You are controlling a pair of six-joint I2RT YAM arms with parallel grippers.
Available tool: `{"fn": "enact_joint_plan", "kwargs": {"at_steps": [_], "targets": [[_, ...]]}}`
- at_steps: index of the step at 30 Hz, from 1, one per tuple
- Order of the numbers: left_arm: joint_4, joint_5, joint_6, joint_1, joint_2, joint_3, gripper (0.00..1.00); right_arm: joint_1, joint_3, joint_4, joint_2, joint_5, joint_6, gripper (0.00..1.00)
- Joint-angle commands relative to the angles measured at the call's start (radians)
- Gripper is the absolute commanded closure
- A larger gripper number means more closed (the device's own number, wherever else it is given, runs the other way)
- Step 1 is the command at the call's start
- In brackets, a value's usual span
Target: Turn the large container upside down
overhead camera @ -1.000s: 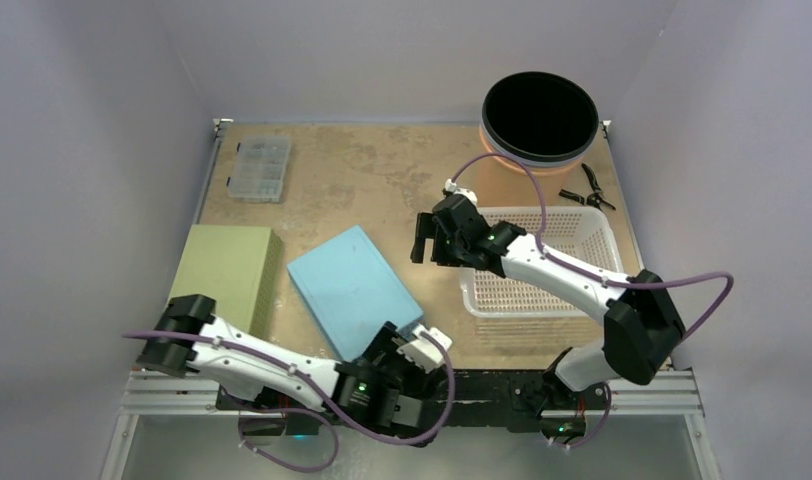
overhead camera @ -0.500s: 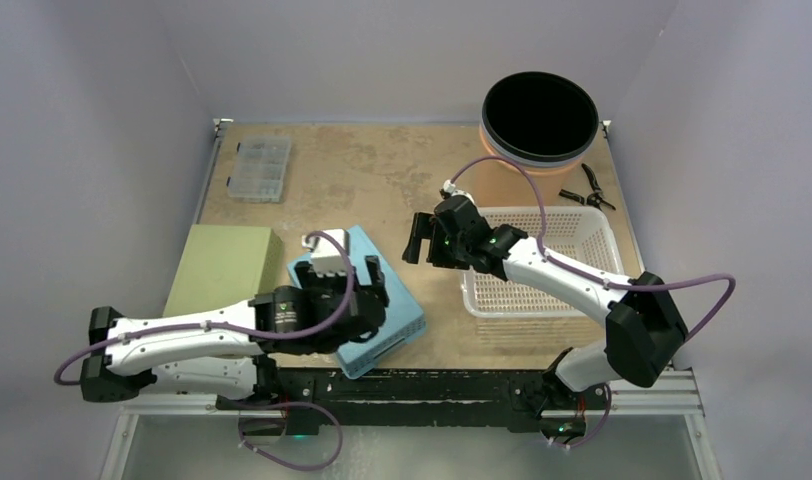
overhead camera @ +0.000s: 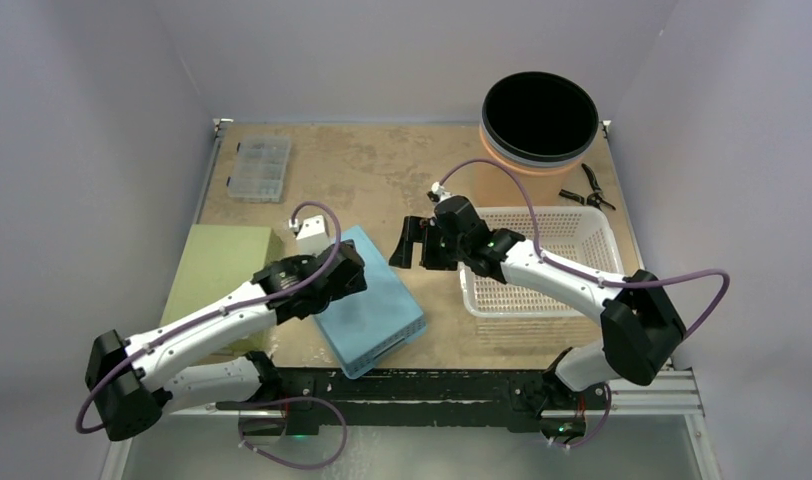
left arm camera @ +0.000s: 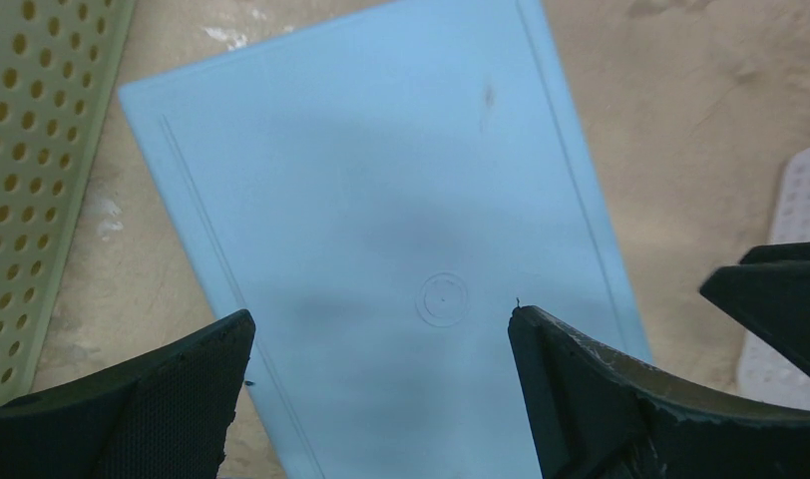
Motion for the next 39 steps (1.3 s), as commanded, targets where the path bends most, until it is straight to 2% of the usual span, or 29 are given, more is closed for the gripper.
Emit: {"fn": "enact_joint_plan", "kwargs": {"at_steps": [1, 5, 8, 13, 23, 28, 33, 39], "targets": [[0.085, 0.148, 0.115, 0.112, 0.012, 0.005, 0.02, -0.003, 0.033, 0.01, 0.012, -0.062, -0.052, 0.06], [0.072, 0.218, 0.179, 0.296, -0.084, -0.021, 0.02, -0.002, 0.008, 0.025, -0.01, -0.087, -0.074, 0.06], [0.05, 0.25, 0.172, 0.368, -0.173, -0.059, 0.02, -0.002, -0.013, 0.057, -0.013, -0.119, -0.083, 0.06], [0.094, 0.34, 0.111, 0.383, -0.242, -0.185, 0.01, -0.001, -0.011, 0.077, 0.012, -0.172, -0.101, 0.07], [0.297, 0.474, 0.081, 0.382, -0.177, -0.302, 0.02, 0.0, 0.041, -0.001, 0.093, -0.223, -0.184, 0.12], [0.456, 0.528, 0.121, 0.384, -0.066, -0.286, 0.1, 0.003, 0.054, 0.02, 0.142, -0.284, -0.178, 0.17], [0.513, 0.54, 0.214, 0.41, 0.14, -0.143, 0.14, 0.002, 0.111, 0.025, 0.202, -0.267, -0.119, 0.24], [0.572, 0.623, 0.325, 0.542, 0.352, 0.032, 0.15, 0.0, 0.239, 0.038, 0.282, -0.19, -0.036, 0.22]]}}
